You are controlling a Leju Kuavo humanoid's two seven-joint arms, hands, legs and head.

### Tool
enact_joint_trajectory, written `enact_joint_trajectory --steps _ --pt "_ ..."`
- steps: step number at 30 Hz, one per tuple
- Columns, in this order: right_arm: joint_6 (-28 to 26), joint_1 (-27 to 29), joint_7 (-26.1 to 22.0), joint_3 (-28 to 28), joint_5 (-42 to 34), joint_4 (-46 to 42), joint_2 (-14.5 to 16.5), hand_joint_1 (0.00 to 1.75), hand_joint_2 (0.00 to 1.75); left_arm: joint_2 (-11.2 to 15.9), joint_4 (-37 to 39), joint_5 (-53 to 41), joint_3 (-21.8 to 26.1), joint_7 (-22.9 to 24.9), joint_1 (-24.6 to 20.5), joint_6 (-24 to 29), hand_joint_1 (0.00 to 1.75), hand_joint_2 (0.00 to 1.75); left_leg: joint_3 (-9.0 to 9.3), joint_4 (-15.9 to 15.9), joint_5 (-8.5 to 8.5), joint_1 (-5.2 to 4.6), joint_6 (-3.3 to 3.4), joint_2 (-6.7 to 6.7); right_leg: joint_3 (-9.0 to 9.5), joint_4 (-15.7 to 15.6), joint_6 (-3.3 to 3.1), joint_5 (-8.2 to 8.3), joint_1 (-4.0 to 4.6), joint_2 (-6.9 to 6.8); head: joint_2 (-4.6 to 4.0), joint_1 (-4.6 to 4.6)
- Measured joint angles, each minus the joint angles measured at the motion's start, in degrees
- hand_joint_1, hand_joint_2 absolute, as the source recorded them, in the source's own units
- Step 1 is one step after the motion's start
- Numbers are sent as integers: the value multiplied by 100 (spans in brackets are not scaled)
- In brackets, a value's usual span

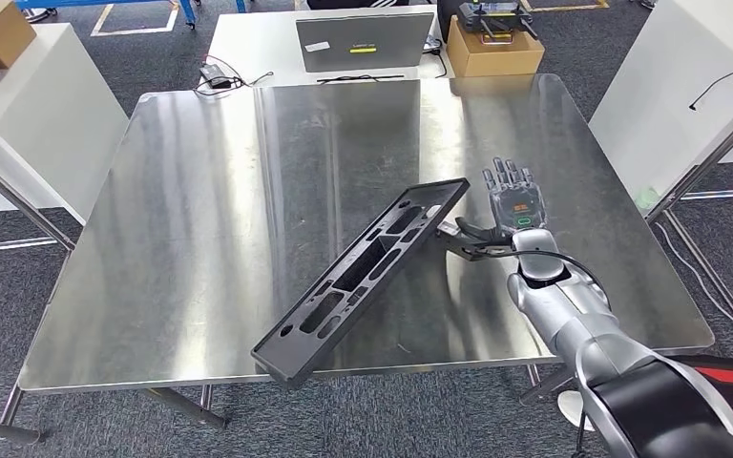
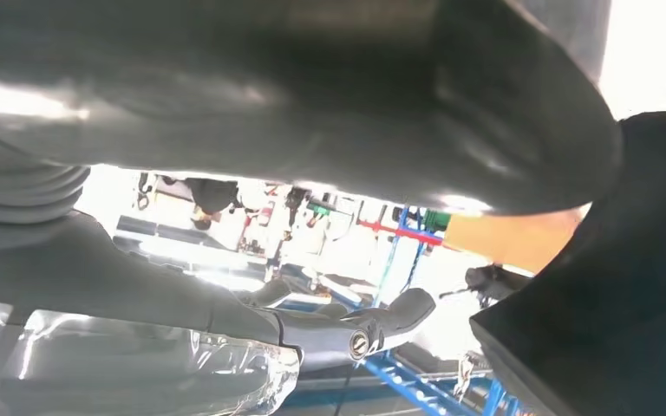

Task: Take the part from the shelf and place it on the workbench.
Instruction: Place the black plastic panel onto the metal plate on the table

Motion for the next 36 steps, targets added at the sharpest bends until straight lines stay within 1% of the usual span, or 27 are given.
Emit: enact_joint_trajectory --steps 11,14,21,22,25,26,28,31,36 --pt "4 14 -21 -85 -26 195 -5 0 0 9 22 -7 0 -14 2 0 0 0 1 -1 1 2 -1 -2 1 0 0 0 2 -1 0 0" --pt "80 26 -94 -108 -141 210 7 0 0 15 23 -11 0 -13 2 0 0 0 0 -1 1 2 -1 -2 2 0 0 0 2 -1 0 0" --pt "748 91 -609 -313 -817 211 125 0 0 42 25 -25 0 -10 1 0 0 0 0 -1 1 2 0 -3 2 0 0 0 2 -2 0 0" --pt "1024 91 -796 -364 -1080 210 147 0 0 46 26 -34 0 -10 1 0 0 0 0 -1 1 2 -1 -3 3 0 0 0 2 -2 0 0" --pt "2272 103 -1483 -623 -2121 203 222 0 0 62 26 -69 0 -12 1 0 0 0 2 -1 1 2 -1 0 4 0 0 0 1 0 0 0" --pt "2594 86 -1594 -692 -2324 195 237 0 0 69 26 -73 0 -13 0 0 0 0 5 -1 1 2 0 3 5 0 0 0 1 3 0 0" --pt "2989 12 -1652 -748 -2497 180 244 0 0 84 27 -74 0 -14 -4 0 0 0 15 -1 0 3 0 8 13 0 0 0 2 7 0 2" --pt "3194 -56 -1631 -745 -2575 178 237 0 0 93 32 -73 0 -14 -6 0 0 0 24 -2 0 3 0 8 26 0 0 0 3 8 0 1" --pt "3082 -74 -1611 -731 -2817 177 254 0 0 89 32 -69 0 10 -5 0 0 0 29 -1 0 3 0 5 31 0 0 0 2 7 0 0"
